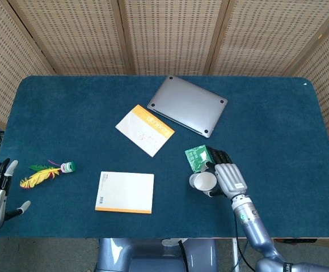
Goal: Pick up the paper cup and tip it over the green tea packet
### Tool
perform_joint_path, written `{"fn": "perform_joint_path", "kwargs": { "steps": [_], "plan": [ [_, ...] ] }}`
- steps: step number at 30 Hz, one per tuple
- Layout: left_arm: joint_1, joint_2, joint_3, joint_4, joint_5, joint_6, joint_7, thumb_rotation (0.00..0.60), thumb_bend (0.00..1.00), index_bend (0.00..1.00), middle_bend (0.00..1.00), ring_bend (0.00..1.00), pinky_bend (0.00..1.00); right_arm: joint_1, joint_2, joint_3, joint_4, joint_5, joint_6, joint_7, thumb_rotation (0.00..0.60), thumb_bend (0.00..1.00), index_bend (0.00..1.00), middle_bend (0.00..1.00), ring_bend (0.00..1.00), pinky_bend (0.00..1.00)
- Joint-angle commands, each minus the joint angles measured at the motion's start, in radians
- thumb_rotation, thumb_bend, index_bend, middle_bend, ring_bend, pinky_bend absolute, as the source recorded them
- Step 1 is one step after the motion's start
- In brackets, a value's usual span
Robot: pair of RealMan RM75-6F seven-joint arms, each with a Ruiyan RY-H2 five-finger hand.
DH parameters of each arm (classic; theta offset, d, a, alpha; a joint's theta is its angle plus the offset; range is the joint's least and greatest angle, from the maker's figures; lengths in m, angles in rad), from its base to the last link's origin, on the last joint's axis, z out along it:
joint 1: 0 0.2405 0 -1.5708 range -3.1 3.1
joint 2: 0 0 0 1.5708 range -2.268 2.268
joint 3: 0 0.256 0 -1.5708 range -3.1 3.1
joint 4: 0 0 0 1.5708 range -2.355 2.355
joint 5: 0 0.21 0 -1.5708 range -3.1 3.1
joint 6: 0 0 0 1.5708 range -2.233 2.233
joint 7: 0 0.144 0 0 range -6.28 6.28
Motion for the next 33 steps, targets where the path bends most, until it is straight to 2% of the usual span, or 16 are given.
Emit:
{"fn": "perform_joint_path", "kwargs": {
  "steps": [1, 9, 15, 20, 28, 33],
  "plan": [
    [0.0, 0.001, -0.001, 0.0, -0.001, 0.001, -0.003, 0.6, 0.14, 0.0, 0.0, 0.0, 0.0, 0.046, -0.037, 0.034, 0.038, 0.082, -0.033, -0.014, 0.6, 0.21, 0.45, 0.0, 0.0, 0.0],
    [0.0, 0.002, 0.001, -0.001, 0.005, 0.004, -0.005, 0.6, 0.14, 0.0, 0.0, 0.0, 0.0, 0.091, -0.078, 0.051, 0.107, 0.196, -0.083, 0.003, 0.6, 0.21, 0.45, 0.0, 0.0, 0.0],
    [0.001, 0.006, -0.001, -0.002, 0.003, 0.007, -0.015, 0.6, 0.14, 0.0, 0.0, 0.0, 0.0, 0.119, -0.136, 0.074, 0.187, 0.214, -0.088, 0.061, 0.6, 0.21, 0.45, 0.0, 0.0, 0.0],
    [0.002, 0.008, 0.0, -0.004, 0.005, 0.008, -0.017, 0.6, 0.14, 0.0, 0.0, 0.0, 0.0, 0.125, -0.161, 0.064, 0.244, 0.195, -0.086, 0.093, 0.6, 0.21, 0.45, 0.0, 0.0, 0.0],
    [-0.001, 0.004, 0.004, -0.004, 0.012, 0.004, -0.01, 0.6, 0.14, 0.0, 0.0, 0.0, 0.0, 0.124, -0.15, 0.042, 0.279, 0.203, -0.059, 0.057, 0.6, 0.21, 0.42, 0.0, 0.0, 0.0],
    [0.001, 0.004, 0.004, -0.006, 0.015, 0.009, -0.008, 0.6, 0.14, 0.0, 0.0, 0.0, 0.0, 0.13, -0.137, 0.03, 0.282, 0.238, -0.041, -0.01, 0.6, 0.21, 0.39, 0.0, 0.0, 0.0]
  ]
}}
